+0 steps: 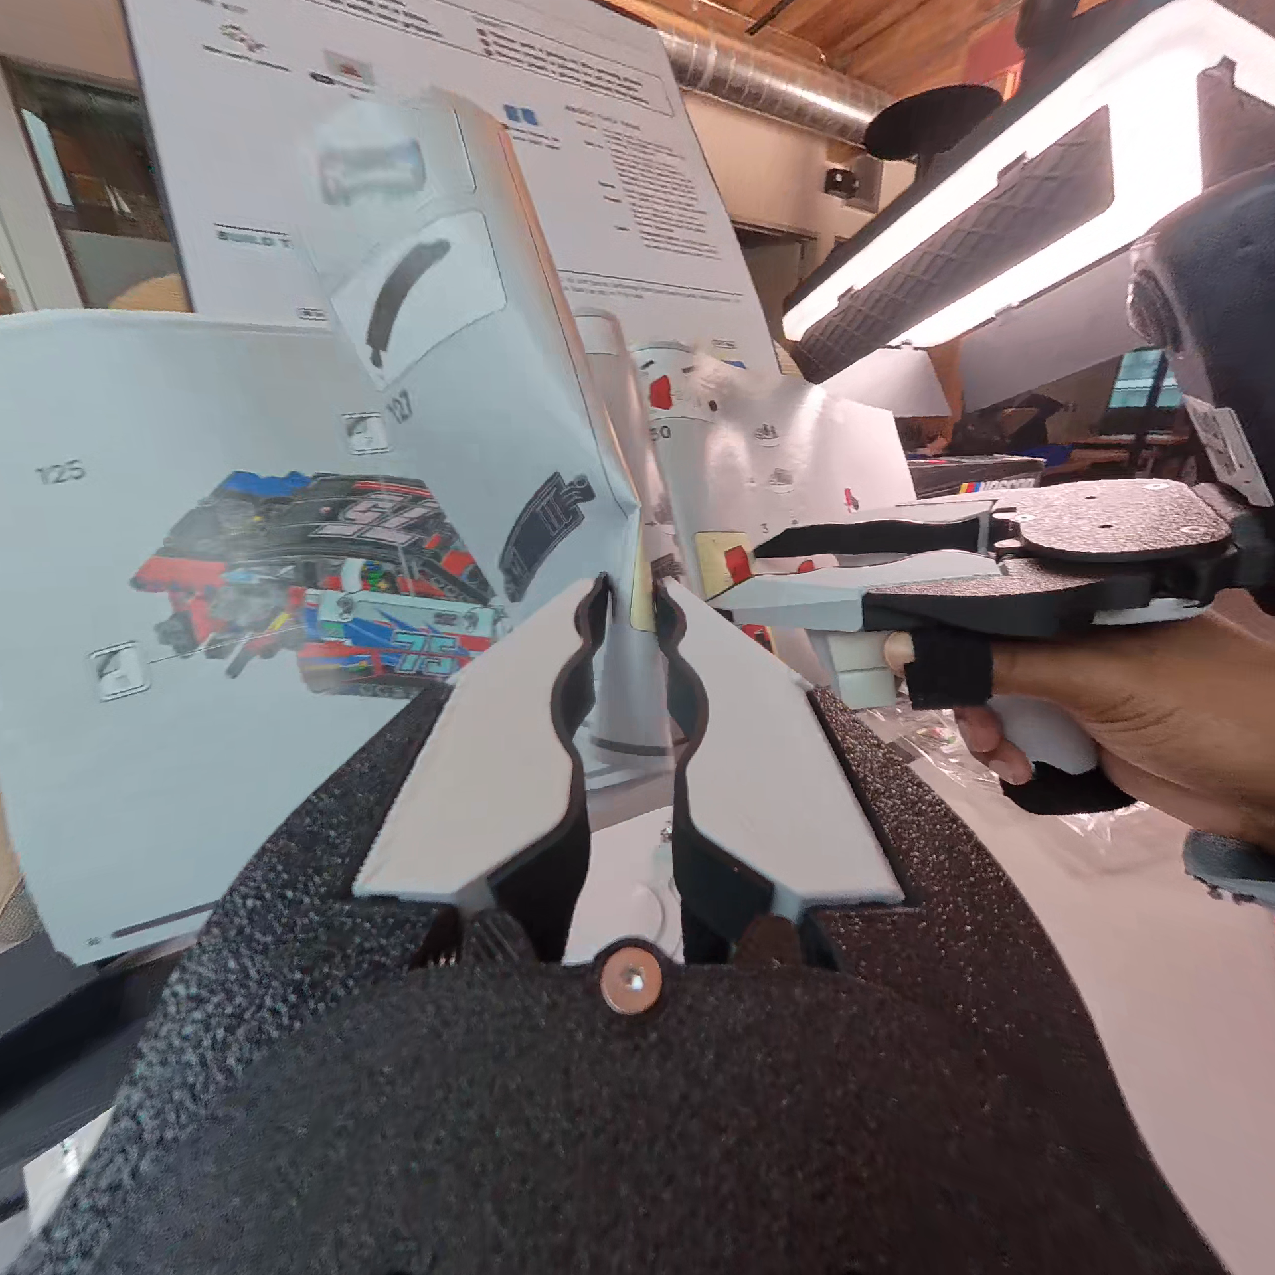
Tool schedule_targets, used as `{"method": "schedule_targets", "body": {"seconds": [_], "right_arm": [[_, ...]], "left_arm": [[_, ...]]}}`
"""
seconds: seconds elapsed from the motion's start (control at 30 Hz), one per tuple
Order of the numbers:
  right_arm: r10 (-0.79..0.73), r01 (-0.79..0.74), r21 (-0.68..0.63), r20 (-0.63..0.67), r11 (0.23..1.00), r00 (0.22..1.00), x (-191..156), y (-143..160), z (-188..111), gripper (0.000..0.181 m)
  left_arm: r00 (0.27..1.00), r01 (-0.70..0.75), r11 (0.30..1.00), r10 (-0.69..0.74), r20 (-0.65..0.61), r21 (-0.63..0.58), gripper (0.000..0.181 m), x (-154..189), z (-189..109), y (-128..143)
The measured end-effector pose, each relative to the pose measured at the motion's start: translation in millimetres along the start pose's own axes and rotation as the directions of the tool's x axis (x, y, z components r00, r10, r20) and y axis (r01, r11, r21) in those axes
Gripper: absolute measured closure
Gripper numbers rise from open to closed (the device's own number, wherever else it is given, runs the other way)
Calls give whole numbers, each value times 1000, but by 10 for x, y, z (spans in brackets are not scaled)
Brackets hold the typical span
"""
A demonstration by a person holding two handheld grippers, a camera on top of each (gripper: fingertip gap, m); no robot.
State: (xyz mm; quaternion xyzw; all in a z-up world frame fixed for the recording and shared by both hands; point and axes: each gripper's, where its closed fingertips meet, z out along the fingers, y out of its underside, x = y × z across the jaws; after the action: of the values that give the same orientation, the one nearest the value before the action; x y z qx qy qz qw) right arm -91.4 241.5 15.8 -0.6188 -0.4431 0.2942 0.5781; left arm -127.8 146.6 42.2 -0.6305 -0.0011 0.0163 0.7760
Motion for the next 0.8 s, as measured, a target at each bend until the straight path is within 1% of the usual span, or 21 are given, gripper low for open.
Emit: {"method": "schedule_targets", "body": {"seconds": [0.13, 0.2, 0.33, 0.43, 0.57, 0.67, 0.7, 0.73, 0.8], "right_arm": [[109, -115, 40, 118, 993, 987, 16, -40, -85, 119], [155, -166, 49, 175, 985, 972, 39, -38, -123, 121], [226, -252, 56, 290, 966, 930, 41, -41, -248, 119], [282, -332, 67, 391, 941, 876, 32, -56, -408, 117], [317, -398, 77, 477, 914, 820, 38, -7, -610, 114], [362, -510, 88, 603, 856, 711, -33, -149, -815, 113], [367, -525, 94, 611, 846, 702, -27, -195, -839, 114], [370, -521, 94, 599, 849, 710, -17, -214, -825, 117], [376, -483, 58, 549, 874, 746, -6, -172, -720, 128]], "left_arm": [[996, -8, 1000, 6, -91, -26, 170, 295, 120, 32], [991, -11, 999, 6, -131, -33, 170, 404, 175, 53], [974, -31, 998, 18, -228, -51, 165, 643, 257, 92], [965, -63, 996, 44, -260, -64, 164, 750, 304, 133], [959, -87, 993, 63, -276, -75, 165, 810, 352, 185], [955, -115, 990, 86, -284, -87, 165, 847, 391, 244], [952, -135, 987, 104, -287, -90, 165, 867, 403, 268], [949, -158, 983, 124, -291, -94, 166, 890, 413, 295], [939, -192, 976, 151, -309, -107, 166, 959, 429, 344]]}}
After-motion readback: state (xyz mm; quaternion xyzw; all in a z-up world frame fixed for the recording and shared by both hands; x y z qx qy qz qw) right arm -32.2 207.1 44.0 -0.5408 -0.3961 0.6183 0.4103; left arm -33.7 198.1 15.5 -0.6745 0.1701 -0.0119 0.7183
